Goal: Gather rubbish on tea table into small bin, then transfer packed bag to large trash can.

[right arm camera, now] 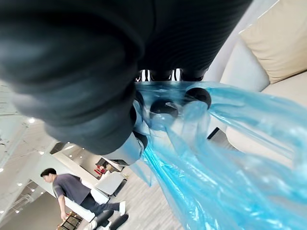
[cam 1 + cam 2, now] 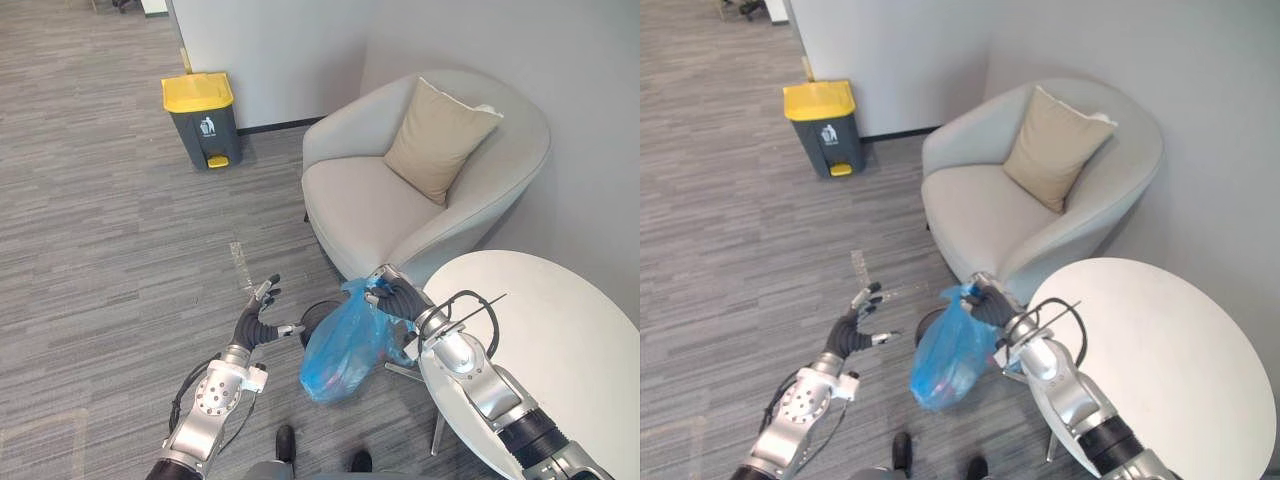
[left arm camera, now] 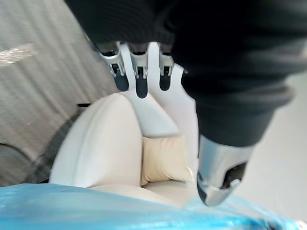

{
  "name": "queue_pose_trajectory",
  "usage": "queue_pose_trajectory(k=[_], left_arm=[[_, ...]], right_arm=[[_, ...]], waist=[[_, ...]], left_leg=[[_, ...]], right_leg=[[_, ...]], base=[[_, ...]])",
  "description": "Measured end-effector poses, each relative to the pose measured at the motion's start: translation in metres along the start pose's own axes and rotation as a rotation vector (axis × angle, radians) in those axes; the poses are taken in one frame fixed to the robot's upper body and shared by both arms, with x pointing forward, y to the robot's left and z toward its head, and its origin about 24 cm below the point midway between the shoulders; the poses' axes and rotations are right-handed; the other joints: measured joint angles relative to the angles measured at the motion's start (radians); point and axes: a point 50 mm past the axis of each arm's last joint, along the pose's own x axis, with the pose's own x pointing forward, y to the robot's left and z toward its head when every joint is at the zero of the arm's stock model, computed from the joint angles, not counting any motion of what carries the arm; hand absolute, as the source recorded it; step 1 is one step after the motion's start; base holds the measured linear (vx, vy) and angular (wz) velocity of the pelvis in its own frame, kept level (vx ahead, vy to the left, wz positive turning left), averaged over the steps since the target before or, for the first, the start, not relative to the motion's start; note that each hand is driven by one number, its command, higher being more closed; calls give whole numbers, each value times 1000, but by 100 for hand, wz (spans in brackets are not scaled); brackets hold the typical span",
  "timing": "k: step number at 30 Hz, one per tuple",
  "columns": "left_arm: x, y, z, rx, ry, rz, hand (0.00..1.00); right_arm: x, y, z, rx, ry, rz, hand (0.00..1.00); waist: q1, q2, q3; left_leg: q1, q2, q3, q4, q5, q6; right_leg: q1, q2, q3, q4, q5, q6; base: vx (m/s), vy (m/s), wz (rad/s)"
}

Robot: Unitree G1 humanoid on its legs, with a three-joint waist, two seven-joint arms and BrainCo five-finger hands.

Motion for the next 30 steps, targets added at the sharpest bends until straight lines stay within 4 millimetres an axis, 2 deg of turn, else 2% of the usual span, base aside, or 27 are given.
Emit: queue_pose_trajectory(k=[3,8,11,20,24,30], left_arm=[[2,-5,5,9,-25,-26,0],[13,-11,28,21,-130,-60,0],[21,-17,41,43,-188,-93,0],[32,-36,56,129,-269,-184,0],[42,-45,53,198,-264,-205,0],[49,-50,42,261,-208,-181,0]], right_arm=[[0,-3,4,4,-19,7,100],[9,-9,14,27,-69,1,100],[12,-4,33,52,-156,25,100],[24,-2,56,112,-265,53,100],[30,8,68,135,-314,96,100],[31,12,71,151,-323,108,100]], waist=[[-1,0,0],[-15,9,-15],[-20,11,-17],[-29,8,-48],[-34,2,-53],[-34,-8,-60]], left_leg=[[13,-2,-4,0,0,0],[17,-4,-10,-7,0,0],[17,-5,-8,-7,-1,-1],[13,-4,13,-7,-2,-2],[9,0,17,-7,-2,-3],[-3,5,17,-7,2,3]], right_leg=[[11,1,2,0,0,0],[4,-1,7,9,-2,1],[1,-2,12,8,-2,2],[-11,-4,35,0,8,10],[-6,1,42,-27,28,2],[-11,8,43,-31,36,-4]], base=[[16,-2,-2],[-32,17,1],[-51,37,-4],[-3,24,-7],[13,7,-6],[25,-5,0]])
